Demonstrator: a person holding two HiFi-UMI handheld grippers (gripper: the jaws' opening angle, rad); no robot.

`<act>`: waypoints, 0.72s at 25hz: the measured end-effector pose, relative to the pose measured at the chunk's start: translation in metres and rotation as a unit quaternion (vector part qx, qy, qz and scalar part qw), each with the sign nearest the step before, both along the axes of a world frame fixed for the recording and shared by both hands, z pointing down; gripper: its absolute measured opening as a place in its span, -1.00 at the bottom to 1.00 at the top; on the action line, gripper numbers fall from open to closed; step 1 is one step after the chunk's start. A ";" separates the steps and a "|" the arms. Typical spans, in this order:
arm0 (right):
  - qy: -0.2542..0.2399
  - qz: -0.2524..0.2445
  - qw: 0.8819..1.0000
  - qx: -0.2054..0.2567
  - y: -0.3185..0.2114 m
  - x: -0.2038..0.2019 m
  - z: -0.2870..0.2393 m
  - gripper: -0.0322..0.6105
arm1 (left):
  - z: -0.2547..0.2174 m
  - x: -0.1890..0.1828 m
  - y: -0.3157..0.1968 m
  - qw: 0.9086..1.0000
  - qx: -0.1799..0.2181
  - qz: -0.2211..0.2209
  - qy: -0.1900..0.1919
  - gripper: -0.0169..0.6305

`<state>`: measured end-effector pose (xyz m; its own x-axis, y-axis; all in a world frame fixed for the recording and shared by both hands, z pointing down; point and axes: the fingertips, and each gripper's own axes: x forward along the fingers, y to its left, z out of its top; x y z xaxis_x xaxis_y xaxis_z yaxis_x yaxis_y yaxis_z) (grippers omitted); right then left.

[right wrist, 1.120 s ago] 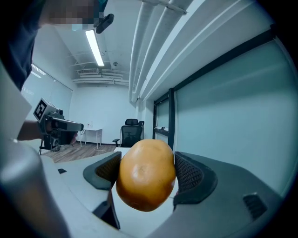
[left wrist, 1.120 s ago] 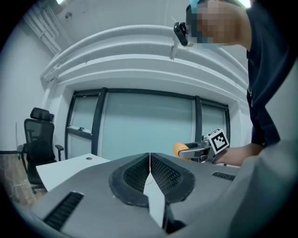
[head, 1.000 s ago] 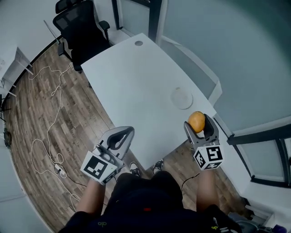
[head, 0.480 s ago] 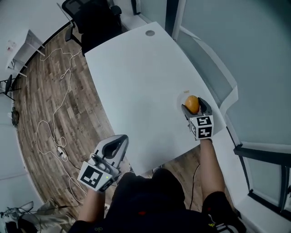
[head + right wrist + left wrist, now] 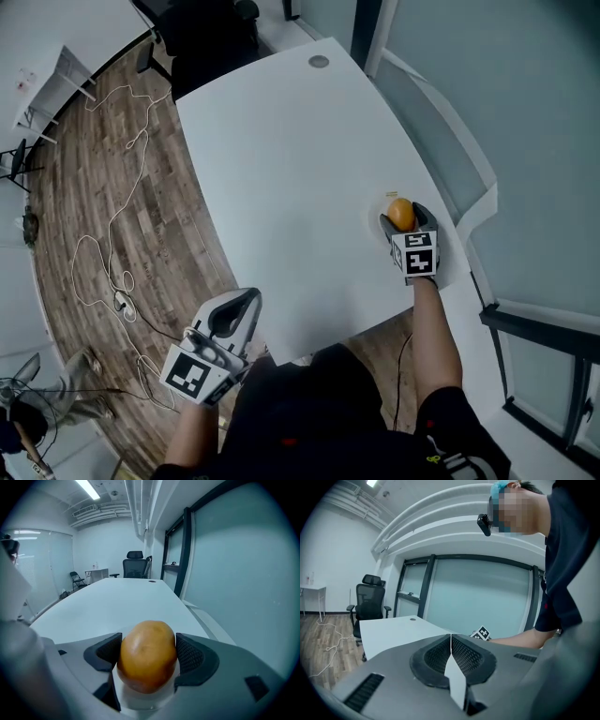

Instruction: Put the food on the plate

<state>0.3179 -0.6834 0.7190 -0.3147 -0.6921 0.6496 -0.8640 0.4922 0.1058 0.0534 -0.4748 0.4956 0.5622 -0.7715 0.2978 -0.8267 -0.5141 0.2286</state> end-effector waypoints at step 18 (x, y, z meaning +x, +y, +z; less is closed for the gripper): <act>-0.120 0.052 0.960 0.247 0.100 -0.009 -0.223 0.23 | -0.058 -0.017 0.034 0.997 0.058 0.057 -0.014 -0.87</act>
